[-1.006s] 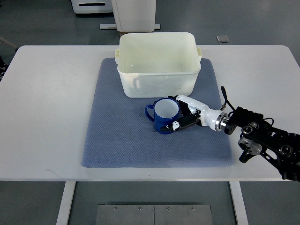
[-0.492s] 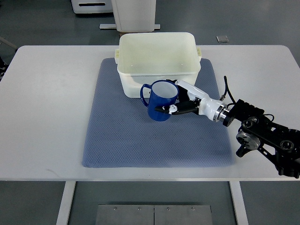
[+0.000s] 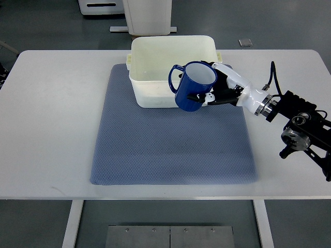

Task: Place cup in box with right hand
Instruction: 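Lift the blue mug with the right hand up over the tub, then lower the blue mug into the cream tub with the right hand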

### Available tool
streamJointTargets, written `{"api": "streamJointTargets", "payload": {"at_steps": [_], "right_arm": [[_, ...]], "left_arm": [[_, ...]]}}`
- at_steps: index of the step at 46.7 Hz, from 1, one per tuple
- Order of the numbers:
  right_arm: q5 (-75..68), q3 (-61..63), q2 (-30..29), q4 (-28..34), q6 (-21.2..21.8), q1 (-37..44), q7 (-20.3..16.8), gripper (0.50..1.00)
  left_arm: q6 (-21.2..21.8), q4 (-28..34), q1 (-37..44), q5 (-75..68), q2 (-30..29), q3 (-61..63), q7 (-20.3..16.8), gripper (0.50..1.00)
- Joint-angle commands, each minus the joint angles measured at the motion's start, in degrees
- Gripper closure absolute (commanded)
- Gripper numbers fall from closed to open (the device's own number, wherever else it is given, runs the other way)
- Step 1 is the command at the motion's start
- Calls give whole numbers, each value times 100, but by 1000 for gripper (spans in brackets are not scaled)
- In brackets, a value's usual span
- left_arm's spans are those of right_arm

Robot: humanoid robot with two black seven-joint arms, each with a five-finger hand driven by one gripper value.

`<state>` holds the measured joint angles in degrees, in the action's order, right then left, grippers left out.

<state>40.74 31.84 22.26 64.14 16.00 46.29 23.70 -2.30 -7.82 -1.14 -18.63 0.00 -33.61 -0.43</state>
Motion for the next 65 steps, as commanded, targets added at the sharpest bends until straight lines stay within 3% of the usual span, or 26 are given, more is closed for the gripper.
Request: {"api": "streamJointTargets", "payload": {"at_steps": [1,12,22,32,43,65], "right_arm": [[-66,103,41,-7,-1,116,-32,1000],[-101,129,-46,-490,-115,740,-498,1000],[-128,138,-626,-1360,-246,1066,-1095,1000],[-128,129,-1031,-1615,-633,1075,-1473,1000],[-206,138,-1198,-1747,-1055,1145,-1711,1000],[-286,129,-1374,-1984,-1134,1180,-1860,1000]], "left_arm": [[1,0,0,0,0,-5,-1,500],[1,0,0,0,0,4,-1,500],[1,0,0,0,0,-5,-1,500],[1,0,0,0,0,4,-1,500],[1,0,0,0,0,4,-1,500],[1,0,0,0,0,4,-1,500]]}}
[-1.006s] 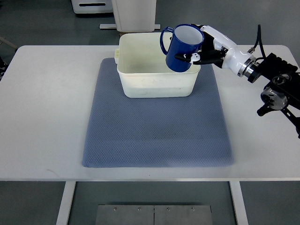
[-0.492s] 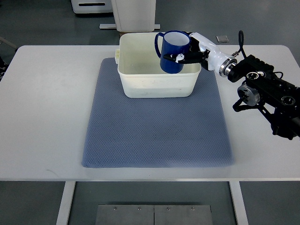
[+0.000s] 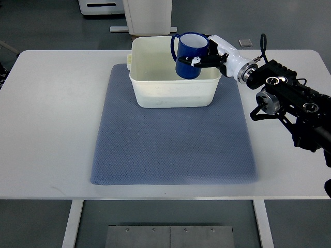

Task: Place cup in box with right hand
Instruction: 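Lower the blue mug into the cream tub with the right hand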

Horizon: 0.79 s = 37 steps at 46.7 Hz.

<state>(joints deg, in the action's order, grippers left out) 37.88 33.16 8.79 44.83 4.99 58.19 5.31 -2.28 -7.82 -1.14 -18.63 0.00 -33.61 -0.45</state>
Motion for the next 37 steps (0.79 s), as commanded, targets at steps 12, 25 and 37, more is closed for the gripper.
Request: {"api": "streamJointTargets", "payload": {"at_steps": [12,25,37], "right_arm": [[-17,6,-71,-106,-271,-44,-136,1000],[-17,6,-62,-71,-288,-27,-30,796],[-26,15,-71,-36,-288,-1,58,519]], "left_arm": [[0,0,0,0,0,-5,1,500],[0,0,0,0,0,4,1,500],[0,0,0,0,0,4,1,500]]}}
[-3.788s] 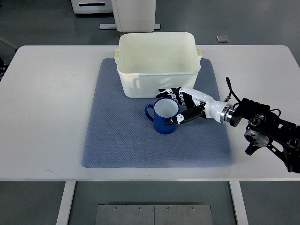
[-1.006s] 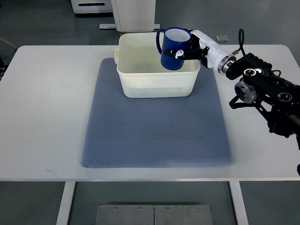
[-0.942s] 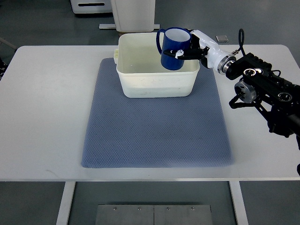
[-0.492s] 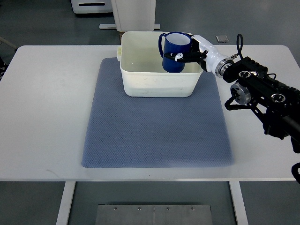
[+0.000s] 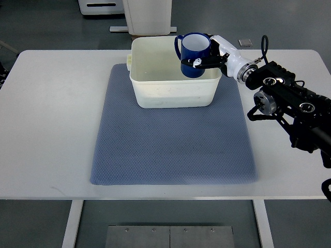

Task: Place cup in box with right hand
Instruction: 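Lower the blue mug into the cream tub with the right hand, then open the right hand to release the mug inside the tub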

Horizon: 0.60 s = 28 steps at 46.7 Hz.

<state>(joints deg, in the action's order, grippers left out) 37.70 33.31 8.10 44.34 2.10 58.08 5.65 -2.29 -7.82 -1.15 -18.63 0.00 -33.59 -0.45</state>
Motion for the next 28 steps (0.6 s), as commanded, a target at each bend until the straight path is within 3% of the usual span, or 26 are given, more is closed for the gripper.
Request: {"api": "streamJointTargets", "payload": {"at_steps": [1,28], "right_arm": [[-9,0,-2,14,10,10,24,515],[-307,79,209,251,10,63,59,507]], "left_arm": [[0,0,1,0,0,1,1,500],[0,0,1,0,0,1,1,500]]}}
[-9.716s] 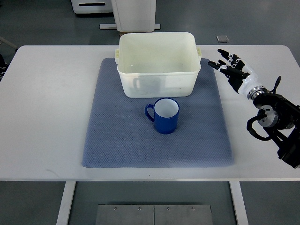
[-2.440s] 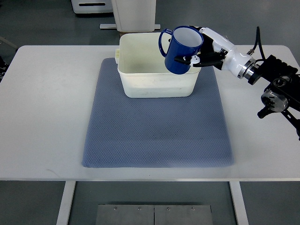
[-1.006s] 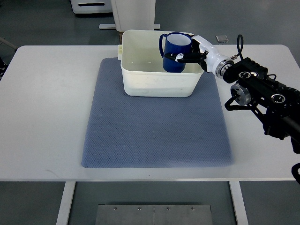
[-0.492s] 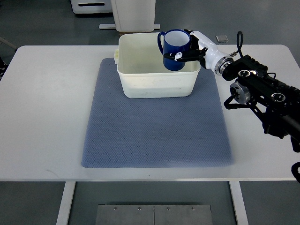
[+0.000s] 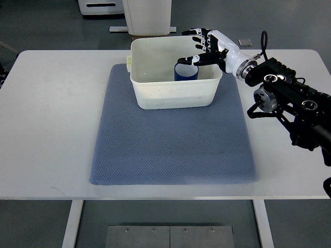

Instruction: Place cup in box with right hand

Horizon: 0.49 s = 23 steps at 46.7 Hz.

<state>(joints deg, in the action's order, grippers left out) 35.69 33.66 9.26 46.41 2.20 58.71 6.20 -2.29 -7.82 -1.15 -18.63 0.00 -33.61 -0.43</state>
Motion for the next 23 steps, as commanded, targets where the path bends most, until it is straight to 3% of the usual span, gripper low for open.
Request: {"api": "streamJointTargets", "payload": {"at_steps": [1,23], "right_arm": [[-149,62,137,61,-1,0,4,507],[-826,958,603,61,-1,-527,-13,507]], "left_arm": [[0,0,0,0,0,3,-1,500],[0,0,0,0,0,3,-1,500]]}}
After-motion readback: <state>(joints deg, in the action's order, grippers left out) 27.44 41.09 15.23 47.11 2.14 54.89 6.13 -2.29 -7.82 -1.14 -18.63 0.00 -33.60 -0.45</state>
